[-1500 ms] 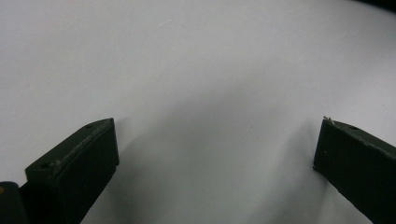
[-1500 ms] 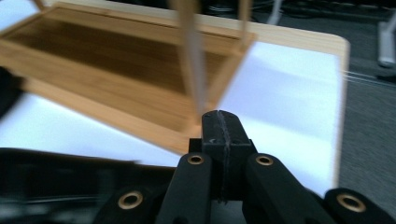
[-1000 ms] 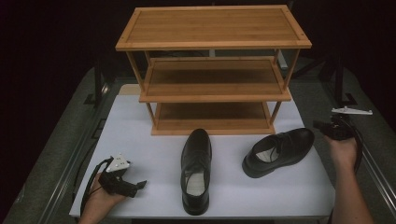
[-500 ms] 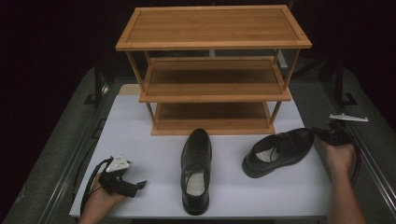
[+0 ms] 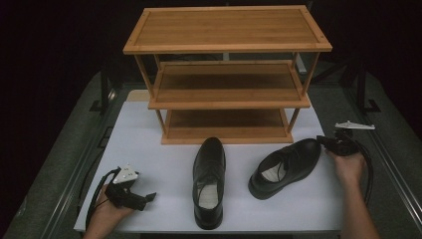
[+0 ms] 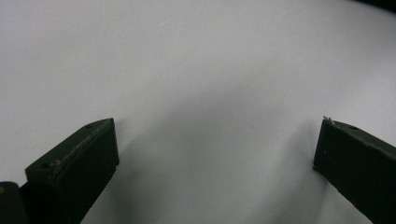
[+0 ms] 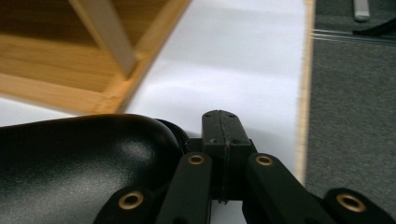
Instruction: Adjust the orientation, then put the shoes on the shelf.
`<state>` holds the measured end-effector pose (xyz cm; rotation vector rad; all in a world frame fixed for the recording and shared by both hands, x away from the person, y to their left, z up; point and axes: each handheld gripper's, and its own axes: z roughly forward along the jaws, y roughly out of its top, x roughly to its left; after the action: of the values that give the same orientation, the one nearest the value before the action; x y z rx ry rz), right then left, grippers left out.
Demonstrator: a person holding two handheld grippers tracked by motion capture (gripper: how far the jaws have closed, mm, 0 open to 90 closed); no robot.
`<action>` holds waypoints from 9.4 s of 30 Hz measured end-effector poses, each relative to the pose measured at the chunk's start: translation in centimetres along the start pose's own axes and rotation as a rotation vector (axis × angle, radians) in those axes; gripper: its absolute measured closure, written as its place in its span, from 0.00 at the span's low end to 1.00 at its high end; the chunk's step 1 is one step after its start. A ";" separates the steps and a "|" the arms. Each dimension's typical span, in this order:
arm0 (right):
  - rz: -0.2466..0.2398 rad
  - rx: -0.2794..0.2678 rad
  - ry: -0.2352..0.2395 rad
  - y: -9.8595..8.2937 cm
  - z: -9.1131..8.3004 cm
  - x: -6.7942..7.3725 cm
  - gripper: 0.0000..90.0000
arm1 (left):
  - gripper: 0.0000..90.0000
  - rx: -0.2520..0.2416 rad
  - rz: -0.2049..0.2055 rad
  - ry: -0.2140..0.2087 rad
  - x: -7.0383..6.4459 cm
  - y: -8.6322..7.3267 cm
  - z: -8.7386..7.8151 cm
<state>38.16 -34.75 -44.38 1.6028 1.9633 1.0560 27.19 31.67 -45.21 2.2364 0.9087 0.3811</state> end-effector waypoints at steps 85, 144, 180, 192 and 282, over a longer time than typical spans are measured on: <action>-0.214 0.077 0.253 -7.4 -4.7 12.2 1.00 | 0.00 0.003 0.001 -0.001 0.0 0.0 0.0; -0.313 0.117 0.318 -7.4 -3.1 18.4 1.00 | 0.00 0.004 0.001 -0.001 0.0 0.0 0.0; -0.381 0.134 0.366 -7.5 -3.0 20.5 1.00 | 0.00 0.004 0.001 -0.001 0.0 0.0 0.0; -0.336 0.103 0.338 -6.7 -3.4 19.2 0.72 | 0.00 -0.003 0.001 -0.009 0.0 0.1 -0.1; -0.347 -0.048 0.479 -1.7 -6.2 22.7 0.96 | 0.97 -0.199 0.094 -0.209 -7.7 12.9 0.7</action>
<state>26.63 -15.12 -38.15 0.9858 2.3810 1.4146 28.53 19.19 -36.90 2.0941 0.6306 0.2618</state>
